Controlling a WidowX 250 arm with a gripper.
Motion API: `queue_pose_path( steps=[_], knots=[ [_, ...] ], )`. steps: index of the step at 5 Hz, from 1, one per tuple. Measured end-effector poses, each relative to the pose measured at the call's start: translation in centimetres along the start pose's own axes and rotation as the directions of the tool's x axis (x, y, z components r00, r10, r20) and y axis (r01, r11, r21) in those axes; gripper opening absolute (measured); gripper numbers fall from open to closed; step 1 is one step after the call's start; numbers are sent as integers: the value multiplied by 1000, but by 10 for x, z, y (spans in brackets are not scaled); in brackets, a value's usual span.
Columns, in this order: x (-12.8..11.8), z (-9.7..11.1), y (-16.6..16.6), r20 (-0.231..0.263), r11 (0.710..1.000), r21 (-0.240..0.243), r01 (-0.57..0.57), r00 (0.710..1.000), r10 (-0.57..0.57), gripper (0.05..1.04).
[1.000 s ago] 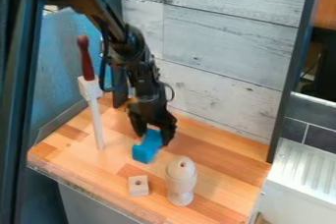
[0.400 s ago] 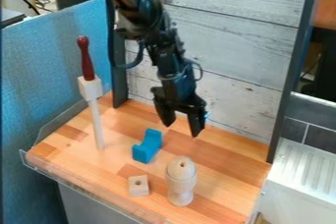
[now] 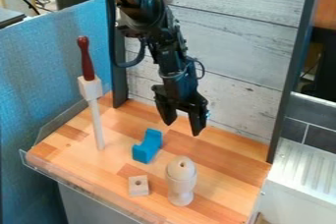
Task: Move the blue rectangular block to the center of the table
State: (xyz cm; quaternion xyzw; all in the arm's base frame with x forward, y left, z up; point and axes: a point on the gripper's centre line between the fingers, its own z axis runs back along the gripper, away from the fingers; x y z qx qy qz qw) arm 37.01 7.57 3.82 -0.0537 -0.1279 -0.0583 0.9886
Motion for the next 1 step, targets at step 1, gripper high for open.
queue_pose_path(
  steps=[1],
  knots=[
    [1,1,0,4,1000,2,1,1000,-1,1001]
  ],
)
